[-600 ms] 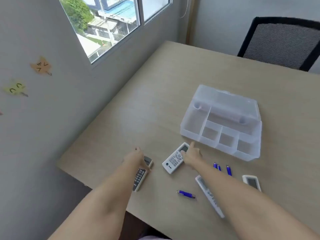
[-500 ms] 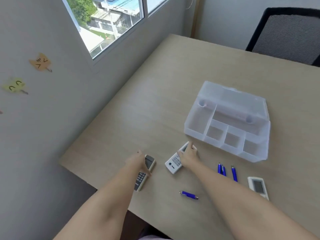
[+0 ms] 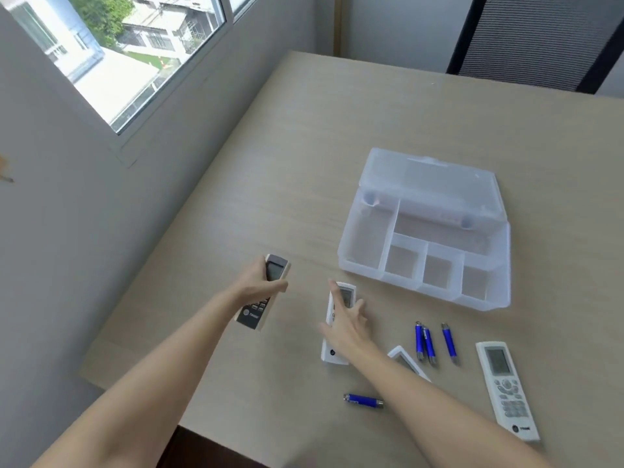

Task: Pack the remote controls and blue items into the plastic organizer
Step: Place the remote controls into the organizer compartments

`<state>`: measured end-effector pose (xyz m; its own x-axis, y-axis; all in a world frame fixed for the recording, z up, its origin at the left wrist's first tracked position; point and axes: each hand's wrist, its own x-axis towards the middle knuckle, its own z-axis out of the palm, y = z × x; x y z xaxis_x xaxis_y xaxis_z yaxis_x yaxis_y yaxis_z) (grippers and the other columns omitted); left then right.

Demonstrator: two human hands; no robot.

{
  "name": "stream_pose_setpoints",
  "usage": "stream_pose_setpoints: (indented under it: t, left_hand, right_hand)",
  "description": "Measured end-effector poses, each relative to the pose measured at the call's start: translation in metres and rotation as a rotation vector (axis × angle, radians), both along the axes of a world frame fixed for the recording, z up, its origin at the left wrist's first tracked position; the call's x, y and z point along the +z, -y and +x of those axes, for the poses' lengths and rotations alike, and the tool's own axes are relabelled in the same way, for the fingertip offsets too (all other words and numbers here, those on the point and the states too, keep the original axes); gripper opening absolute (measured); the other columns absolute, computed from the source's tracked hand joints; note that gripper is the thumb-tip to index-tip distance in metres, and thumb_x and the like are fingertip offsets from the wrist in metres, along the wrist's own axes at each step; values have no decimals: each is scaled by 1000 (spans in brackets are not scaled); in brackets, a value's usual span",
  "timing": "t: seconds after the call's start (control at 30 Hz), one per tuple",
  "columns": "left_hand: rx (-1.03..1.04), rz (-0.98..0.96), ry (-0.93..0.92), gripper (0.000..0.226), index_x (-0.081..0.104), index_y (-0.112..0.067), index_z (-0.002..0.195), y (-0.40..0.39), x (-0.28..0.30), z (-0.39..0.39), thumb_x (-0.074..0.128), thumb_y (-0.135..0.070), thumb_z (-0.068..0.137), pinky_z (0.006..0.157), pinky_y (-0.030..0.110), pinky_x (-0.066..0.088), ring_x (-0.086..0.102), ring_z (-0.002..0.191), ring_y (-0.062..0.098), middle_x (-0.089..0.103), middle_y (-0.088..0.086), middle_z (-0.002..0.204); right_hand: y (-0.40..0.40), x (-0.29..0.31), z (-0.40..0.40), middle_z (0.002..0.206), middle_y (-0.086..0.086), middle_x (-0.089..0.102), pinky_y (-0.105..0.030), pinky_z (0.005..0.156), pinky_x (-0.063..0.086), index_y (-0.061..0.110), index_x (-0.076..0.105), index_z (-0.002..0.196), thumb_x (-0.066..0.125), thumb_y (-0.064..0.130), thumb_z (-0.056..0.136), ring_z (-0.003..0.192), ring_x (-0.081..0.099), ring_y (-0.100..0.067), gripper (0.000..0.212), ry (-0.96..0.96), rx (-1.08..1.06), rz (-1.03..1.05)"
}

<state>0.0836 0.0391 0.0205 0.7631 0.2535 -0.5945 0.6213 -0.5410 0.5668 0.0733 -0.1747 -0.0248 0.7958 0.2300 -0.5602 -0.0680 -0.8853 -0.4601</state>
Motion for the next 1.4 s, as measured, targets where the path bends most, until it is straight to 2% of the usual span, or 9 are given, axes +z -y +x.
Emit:
stream_pose_setpoints:
  t: [0.1,0.17,0.3,0.43,0.63,0.77,0.97,1.17,1.4]
  left_hand:
    - [74,-188,153,43,50,-21,102,13,18,47,73,-31,67,63,29,49,58,74,15,60,1,89]
    - [64,-329,212,50,49,-16,116,35,23,79,74,-32,76,76,33,53,61,83,17,62,5,99]
    - [-50,-423,269,39,42,-7,127,95,21,133,56,-26,95,94,49,53,61,99,23,61,18,117]
    - [-48,-387,258,18,40,-4,115,136,3,168,38,-12,100,95,52,47,53,97,23,51,13,107]
    - [-8,-214,94,11,41,-6,104,153,-39,181,33,-7,96,91,51,48,49,93,26,49,12,102]
    - [48,-146,77,21,49,-5,115,160,-54,177,45,-12,95,85,45,52,56,95,30,59,14,104]
    - [-43,79,73,15,49,-6,82,167,-56,184,51,-15,94,66,33,40,50,77,28,52,9,75]
    - [-142,266,70,23,59,5,98,170,-52,182,56,-17,93,64,35,39,61,88,35,65,22,103]
    - [-327,384,449,38,52,-2,127,177,-14,150,55,-10,89,92,40,45,47,117,33,50,16,126]
  right_hand:
    - [28,24,7,120,-10,47,-30,70,50,44,-23,145,64,38,77,82,57,-17,111,-164,-96,242]
    - [56,44,18,110,-11,63,-27,64,57,36,-4,148,71,40,68,79,63,-16,110,-224,-217,357]
    - [127,82,71,91,-5,68,-29,60,56,10,44,124,85,41,61,73,67,-17,81,-250,-539,589]
    - [184,105,148,82,-2,67,-27,52,54,12,57,106,68,40,82,60,68,-10,38,-166,-644,656]
    - [198,95,241,119,-5,68,-36,90,49,26,50,137,57,21,92,104,65,-27,46,183,-137,236]
    - [176,69,265,118,-12,65,-33,85,43,28,51,128,64,25,86,104,56,-29,44,165,207,-50]
    - [159,28,263,106,-8,66,-28,73,43,21,59,113,69,19,83,90,57,-24,32,25,196,-7]
    - [156,9,256,135,-12,58,-33,109,36,18,57,135,62,22,90,132,47,-26,45,38,137,-34]
    - [168,51,224,138,-17,49,-33,110,30,15,41,146,48,24,97,131,44,-31,50,214,47,65]
